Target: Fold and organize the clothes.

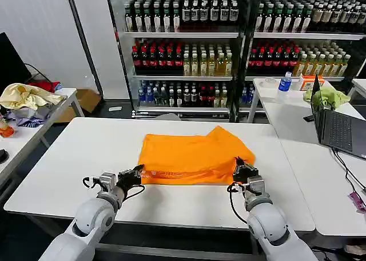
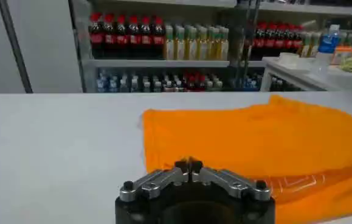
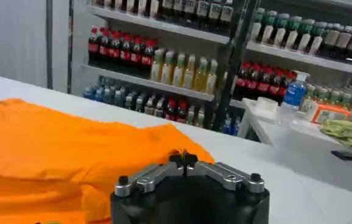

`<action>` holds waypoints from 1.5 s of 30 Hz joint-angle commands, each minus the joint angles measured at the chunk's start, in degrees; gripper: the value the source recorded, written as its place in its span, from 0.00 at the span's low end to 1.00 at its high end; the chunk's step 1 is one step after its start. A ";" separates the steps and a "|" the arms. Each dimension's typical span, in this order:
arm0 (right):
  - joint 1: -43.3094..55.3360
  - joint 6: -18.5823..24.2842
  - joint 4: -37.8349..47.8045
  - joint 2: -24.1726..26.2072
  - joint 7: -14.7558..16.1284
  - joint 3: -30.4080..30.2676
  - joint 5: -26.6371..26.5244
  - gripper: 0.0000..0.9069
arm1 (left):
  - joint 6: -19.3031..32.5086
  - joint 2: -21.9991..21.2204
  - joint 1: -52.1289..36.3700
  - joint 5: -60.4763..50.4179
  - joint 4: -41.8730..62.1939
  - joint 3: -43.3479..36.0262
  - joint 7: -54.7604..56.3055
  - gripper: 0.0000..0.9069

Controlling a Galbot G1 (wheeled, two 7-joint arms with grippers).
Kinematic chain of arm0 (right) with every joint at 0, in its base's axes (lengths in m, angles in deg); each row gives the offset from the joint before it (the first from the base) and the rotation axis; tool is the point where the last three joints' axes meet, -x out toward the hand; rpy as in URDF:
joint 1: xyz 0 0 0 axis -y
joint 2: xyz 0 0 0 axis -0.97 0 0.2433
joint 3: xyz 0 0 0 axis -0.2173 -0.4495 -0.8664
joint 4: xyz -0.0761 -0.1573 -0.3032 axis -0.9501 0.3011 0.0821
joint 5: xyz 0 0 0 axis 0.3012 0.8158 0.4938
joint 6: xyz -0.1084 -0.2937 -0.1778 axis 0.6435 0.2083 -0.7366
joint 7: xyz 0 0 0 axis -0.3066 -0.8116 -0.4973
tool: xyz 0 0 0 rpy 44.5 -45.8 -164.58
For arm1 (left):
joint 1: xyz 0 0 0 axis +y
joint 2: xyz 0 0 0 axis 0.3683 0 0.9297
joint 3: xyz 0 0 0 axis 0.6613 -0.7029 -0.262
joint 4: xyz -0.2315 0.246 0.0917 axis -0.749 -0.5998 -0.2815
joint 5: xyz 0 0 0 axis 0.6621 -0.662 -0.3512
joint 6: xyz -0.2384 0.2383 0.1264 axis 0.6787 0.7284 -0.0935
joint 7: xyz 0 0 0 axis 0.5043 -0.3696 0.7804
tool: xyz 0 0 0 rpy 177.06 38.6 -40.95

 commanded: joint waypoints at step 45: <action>-7.59 -5.49 2.50 -0.49 -2.16 8.72 -10.61 0.00 | 0.23 -2.88 3.71 -1.66 3.05 1.43 0.26 0.04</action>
